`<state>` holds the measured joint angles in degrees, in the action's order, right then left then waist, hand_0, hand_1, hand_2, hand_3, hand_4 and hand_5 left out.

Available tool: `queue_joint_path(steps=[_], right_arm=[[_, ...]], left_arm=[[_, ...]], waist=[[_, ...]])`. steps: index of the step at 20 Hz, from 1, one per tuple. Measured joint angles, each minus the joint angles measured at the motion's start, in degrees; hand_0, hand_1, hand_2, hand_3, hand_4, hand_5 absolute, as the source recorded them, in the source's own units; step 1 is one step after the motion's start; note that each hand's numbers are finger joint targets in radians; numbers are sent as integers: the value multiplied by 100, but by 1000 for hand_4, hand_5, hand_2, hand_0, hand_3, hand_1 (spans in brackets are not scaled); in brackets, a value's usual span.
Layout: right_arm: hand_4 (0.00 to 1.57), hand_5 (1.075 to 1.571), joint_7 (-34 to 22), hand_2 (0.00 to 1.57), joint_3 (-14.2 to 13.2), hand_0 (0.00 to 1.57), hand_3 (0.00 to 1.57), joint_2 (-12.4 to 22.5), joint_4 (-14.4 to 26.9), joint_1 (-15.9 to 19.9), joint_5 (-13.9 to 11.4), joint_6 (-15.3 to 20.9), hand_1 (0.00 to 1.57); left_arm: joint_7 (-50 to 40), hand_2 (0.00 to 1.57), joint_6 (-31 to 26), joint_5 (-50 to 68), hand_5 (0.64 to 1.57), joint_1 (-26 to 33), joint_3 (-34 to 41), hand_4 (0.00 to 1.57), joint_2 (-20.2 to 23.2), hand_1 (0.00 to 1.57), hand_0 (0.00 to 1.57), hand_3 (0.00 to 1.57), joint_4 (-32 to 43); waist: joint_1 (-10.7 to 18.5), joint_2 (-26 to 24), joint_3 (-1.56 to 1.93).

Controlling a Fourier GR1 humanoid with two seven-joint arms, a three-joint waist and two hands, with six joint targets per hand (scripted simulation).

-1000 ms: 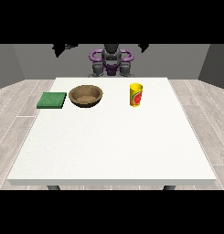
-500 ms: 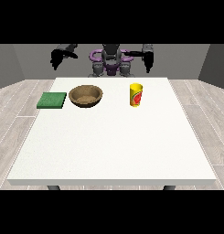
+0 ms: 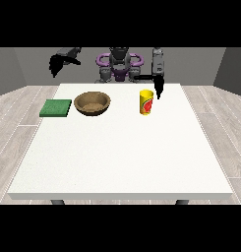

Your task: Pick the cup and pour the ball into the bowl, then pick the bowl and place it on the pad

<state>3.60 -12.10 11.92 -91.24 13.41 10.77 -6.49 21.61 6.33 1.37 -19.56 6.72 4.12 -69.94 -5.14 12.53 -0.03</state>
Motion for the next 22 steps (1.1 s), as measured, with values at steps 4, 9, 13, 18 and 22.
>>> queue_joint_path(steps=[4,9,13,18,22], right_arm=[[182,1571,-22,0,-99,0,0,113,115,128,84,-74,0],[89,1571,-57,0,-265,0,0,369,197,256,267,-308,0],[0,1571,-146,0,-401,0,37,563,110,342,488,-502,0],[0,1570,-357,0,-718,0,122,930,174,479,844,-736,0],[154,1569,-617,0,-746,0,173,1046,387,476,949,-825,0]], left_arm=[[504,0,-13,30,1449,-283,191,0,39,0,0,0,812],[1039,0,128,61,1464,-648,409,0,27,0,0,0,1623],[1486,1571,501,-72,1564,-792,599,1066,150,1281,1281,1571,2104],[1701,1571,1163,-463,1547,-846,618,1153,314,1289,1289,1571,2477],[1386,1571,1924,-1135,1548,-864,247,1172,325,1278,1278,1571,2560]], waist=[[-80,26,1],[-266,148,0],[-483,327,0],[-636,327,9],[-622,-135,11]])
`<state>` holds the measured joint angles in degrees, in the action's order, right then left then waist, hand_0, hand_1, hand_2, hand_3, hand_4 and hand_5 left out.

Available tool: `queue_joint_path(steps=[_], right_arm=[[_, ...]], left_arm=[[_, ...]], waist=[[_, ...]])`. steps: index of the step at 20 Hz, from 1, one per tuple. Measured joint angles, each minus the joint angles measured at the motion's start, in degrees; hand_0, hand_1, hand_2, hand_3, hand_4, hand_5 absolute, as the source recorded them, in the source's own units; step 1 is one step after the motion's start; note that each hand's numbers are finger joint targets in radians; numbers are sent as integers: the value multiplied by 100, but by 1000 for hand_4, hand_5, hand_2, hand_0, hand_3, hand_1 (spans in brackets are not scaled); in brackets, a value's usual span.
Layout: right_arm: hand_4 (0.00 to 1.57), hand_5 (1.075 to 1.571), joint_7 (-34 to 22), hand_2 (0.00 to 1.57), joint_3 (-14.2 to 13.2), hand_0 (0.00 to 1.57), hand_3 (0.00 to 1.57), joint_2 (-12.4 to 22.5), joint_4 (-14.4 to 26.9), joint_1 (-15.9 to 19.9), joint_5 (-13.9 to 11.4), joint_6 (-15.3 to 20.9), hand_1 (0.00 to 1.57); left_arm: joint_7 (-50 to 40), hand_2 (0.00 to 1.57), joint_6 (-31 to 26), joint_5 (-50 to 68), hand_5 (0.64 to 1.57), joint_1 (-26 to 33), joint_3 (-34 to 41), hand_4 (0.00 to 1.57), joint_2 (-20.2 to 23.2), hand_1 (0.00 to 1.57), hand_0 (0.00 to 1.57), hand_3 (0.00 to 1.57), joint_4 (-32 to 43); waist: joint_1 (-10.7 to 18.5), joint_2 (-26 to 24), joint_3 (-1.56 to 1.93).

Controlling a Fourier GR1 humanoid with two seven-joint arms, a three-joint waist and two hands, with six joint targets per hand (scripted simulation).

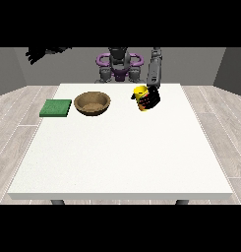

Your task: Pick the cup and pour the ball into the bowl, then pick the bowl and place it on the pad

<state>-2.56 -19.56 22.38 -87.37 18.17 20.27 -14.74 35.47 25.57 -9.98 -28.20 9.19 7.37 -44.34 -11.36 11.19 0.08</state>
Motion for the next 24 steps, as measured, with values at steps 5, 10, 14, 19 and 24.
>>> queue_joint_path(steps=[5,10,14,19,24], right_arm=[[259,1568,-242,0,35,0,182,15,513,67,8,-1,0],[353,1568,-293,0,78,0,165,-56,963,53,-50,14,0],[413,1569,-224,0,127,0,149,-175,1200,16,-132,73,0],[431,1570,-89,0,42,0,109,-77,1626,80,-78,-124,0],[445,1570,-27,0,-88,0,262,39,1863,3,-26,-223,0]], left_arm=[[-1220,1571,851,-1188,1548,-496,-855,1153,-178,1303,1303,1571,-12],[-2609,1571,1334,-2640,1559,-1119,-1835,1122,-462,1303,1303,1571,371],[-3744,1571,1392,-3729,1562,-1585,-2526,1110,-590,1261,1261,1571,834],[-5099,1571,1087,-4447,1570,-1873,-3423,1064,-693,1208,1208,1571,839],[-5842,1571,661,-5146,1559,-1881,-4070,899,-723,0,0,1421,876]], waist=[[116,-750,15],[244,-1241,25],[310,-1487,20],[349,-1644,7],[476,-1782,0]])
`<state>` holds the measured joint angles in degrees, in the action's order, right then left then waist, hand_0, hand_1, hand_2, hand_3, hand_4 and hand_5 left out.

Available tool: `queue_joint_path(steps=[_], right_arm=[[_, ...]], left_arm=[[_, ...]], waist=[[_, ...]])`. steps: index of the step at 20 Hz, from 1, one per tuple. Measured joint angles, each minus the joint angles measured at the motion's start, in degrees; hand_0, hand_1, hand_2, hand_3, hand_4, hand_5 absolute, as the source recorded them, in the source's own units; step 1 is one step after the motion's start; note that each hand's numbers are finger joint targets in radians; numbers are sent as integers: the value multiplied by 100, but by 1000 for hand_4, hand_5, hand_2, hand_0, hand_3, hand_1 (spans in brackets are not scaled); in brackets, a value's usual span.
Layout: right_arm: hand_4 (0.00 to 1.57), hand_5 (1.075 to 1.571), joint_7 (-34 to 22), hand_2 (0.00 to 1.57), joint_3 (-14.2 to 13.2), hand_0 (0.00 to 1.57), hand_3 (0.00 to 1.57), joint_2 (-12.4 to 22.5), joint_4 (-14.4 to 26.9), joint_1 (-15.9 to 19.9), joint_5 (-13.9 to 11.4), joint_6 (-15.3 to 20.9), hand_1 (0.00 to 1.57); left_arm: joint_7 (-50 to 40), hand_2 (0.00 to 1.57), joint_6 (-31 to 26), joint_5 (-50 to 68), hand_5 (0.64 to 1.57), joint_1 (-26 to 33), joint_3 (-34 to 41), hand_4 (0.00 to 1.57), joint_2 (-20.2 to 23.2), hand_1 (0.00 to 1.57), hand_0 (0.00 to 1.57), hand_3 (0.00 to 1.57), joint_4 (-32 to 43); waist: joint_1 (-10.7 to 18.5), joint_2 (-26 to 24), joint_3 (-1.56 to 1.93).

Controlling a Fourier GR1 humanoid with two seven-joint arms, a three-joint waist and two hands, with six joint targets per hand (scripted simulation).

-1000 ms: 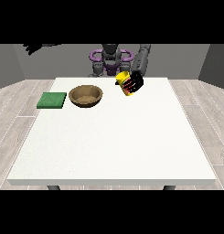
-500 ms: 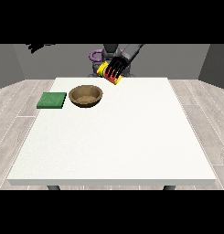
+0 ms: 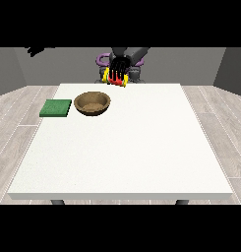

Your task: Pick the cup and pour the ball into the bowl, then pick the bowl and place it on the pad

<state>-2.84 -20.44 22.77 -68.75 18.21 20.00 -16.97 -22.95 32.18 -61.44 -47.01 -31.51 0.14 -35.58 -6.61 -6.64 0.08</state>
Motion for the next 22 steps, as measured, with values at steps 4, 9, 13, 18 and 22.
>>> queue_joint_path(steps=[4,9,13,18,22], right_arm=[[437,1570,57,0,-108,0,294,65,130,-92,15,5,0],[434,1571,261,0,-160,0,430,28,210,-240,18,-42,0],[440,1570,357,0,-90,0,380,-109,145,-184,-12,49,0],[465,1570,265,0,50,0,294,-226,42,-68,-24,121,0],[473,1571,143,0,38,0,316,-218,-26,-12,47,171,0]], left_arm=[[-272,1571,-492,-405,1543,-250,-144,781,35,0,0,1310,-50],[-532,1571,-819,-952,1541,-450,-220,563,154,891,891,1515,-95],[-640,638,-951,-1371,1545,-427,-344,497,125,0,0,1502,-144],[-637,1187,-1477,-1615,1571,-395,-544,883,32,0,0,1556,-347],[-451,1571,-1805,-1888,1550,-358,-683,1112,44,452,452,1571,-383]], waist=[[168,-41,-3],[273,38,-5],[276,210,-5],[146,255,-7],[133,252,-6]])
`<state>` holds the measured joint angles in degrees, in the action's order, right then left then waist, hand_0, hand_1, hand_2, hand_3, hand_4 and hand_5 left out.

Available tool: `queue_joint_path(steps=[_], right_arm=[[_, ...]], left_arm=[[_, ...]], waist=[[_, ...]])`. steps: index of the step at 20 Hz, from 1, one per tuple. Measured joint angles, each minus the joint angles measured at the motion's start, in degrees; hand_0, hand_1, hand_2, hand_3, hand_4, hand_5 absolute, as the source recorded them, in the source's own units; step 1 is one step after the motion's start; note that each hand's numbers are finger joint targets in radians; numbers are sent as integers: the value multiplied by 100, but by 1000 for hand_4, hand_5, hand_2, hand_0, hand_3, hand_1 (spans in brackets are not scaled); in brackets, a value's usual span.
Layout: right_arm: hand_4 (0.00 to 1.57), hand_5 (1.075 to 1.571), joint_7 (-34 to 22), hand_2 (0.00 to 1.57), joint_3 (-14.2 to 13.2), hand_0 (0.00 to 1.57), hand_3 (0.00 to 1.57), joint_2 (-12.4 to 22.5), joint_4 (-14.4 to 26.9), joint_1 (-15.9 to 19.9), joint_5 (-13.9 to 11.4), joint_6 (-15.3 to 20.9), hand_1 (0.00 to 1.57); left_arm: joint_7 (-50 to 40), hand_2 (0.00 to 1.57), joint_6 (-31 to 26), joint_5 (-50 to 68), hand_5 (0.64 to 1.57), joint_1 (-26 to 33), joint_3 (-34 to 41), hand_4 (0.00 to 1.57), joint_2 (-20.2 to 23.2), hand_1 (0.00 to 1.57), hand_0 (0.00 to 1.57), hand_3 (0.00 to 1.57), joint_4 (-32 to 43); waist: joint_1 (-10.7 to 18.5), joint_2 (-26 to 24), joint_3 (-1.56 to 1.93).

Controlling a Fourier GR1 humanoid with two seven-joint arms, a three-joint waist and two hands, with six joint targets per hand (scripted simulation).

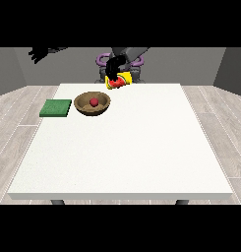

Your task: Pick the cup and pour the ball into the bowl, then pick the bowl and place it on the pad

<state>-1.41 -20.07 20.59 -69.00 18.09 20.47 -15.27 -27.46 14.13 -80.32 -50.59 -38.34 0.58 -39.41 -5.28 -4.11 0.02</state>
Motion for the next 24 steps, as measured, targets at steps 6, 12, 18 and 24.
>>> queue_joint_path(steps=[6,12,18,24], right_arm=[[474,1570,15,0,-56,0,294,93,89,59,111,-171,0],[489,1570,130,0,-231,0,291,248,282,35,202,-253,0],[524,1569,44,0,-126,0,310,117,215,-75,174,-150,0],[524,1568,79,0,-258,0,317,147,175,-189,153,41,0]], left_arm=[[152,1571,-784,-927,1512,-423,-685,1256,233,1513,1513,1571,425],[451,1571,-1275,-1357,1498,-656,-674,1273,223,1516,1516,1571,306],[637,1571,-1290,-1580,1515,-372,-485,1252,244,1532,1532,1571,52],[763,1399,-166,-449,1562,230,623,797,469,80,80,1571,-587]], waist=[[-93,49,4],[42,90,1],[191,-12,-1],[641,-10,-17]])
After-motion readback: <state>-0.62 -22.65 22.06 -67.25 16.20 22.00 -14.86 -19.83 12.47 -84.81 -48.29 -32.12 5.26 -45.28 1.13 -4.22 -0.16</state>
